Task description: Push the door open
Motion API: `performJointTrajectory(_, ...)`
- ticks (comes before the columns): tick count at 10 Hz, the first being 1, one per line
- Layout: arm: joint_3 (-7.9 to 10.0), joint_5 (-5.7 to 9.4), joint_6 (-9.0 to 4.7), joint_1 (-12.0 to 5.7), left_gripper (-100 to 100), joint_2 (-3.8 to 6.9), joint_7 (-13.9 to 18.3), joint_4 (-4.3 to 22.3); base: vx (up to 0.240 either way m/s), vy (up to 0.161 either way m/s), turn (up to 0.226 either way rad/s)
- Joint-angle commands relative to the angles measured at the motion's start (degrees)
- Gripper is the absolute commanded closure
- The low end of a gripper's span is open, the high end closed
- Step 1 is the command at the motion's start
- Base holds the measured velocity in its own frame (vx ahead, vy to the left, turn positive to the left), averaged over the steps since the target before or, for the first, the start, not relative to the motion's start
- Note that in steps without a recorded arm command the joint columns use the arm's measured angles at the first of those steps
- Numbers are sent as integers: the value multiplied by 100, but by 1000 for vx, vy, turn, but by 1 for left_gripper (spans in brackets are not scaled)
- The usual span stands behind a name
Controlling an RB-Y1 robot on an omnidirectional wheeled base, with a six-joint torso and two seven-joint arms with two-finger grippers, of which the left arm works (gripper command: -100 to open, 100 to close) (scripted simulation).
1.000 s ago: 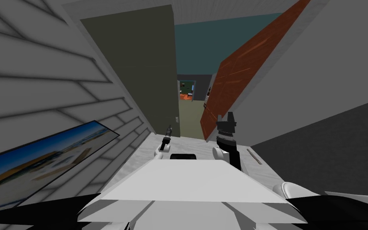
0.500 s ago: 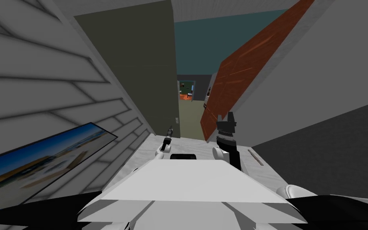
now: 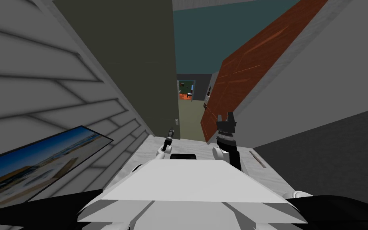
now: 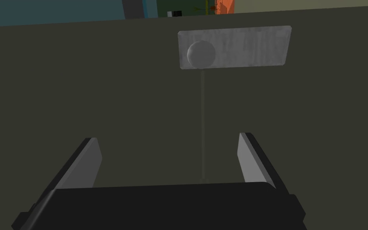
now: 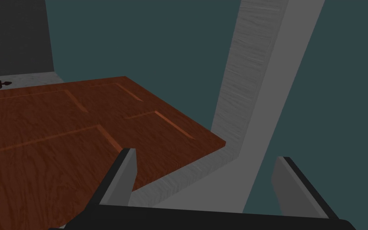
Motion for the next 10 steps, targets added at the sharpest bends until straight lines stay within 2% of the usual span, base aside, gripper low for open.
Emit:
performJointTrajectory(1, -11, 19, -30, -95, -100, -29, 20, 224, 90, 21, -12)
performJointTrajectory(4, -39, 55, -91, -259, -100, -93, 61, 638, 102, 27, -15)
performJointTrajectory(5, -22, 53, -121, -274, -100, -85, 45, 643, 54, 8, -3)
performJointTrajectory(6, -8, 63, -160, -265, -100, 13, 41, 678, 113, -20, -39)
performJointTrajectory(10, 19, 79, -211, -236, -100, 83, 31, 707, 194, -13, -24)
